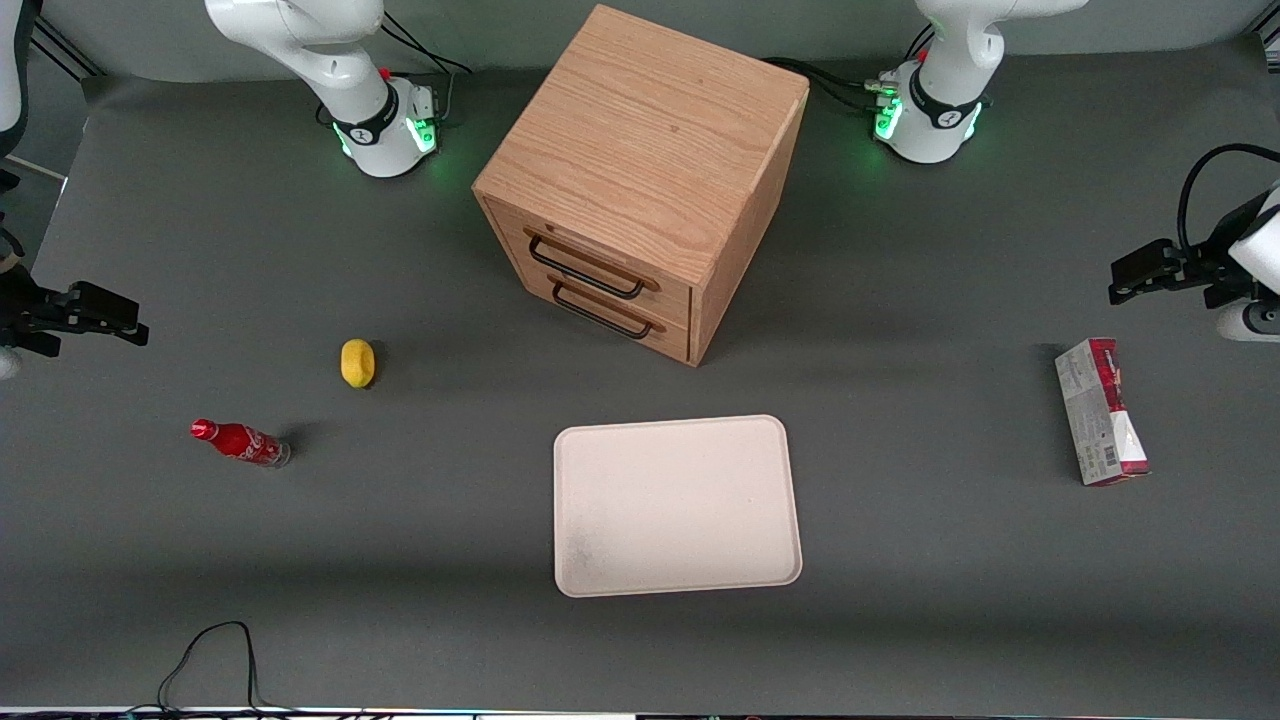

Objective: Place red cookie box on tray

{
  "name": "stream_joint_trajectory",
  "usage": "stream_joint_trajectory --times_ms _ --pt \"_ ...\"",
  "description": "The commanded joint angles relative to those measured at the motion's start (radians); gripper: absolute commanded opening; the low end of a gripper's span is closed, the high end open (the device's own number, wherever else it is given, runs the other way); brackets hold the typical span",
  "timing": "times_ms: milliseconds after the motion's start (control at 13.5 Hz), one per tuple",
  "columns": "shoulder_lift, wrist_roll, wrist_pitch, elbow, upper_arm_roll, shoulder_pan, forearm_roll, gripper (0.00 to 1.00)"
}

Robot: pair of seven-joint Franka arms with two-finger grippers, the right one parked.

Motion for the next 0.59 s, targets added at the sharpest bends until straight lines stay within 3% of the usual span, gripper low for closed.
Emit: stream_joint_trajectory --times_ms 0,520 --pt "-0.008 -0.018 -0.012 0.006 -0.004 0.003 0.001 1.00" --pt "-0.008 -0.012 -0.017 -0.007 0.012 0.009 0.010 1.00"
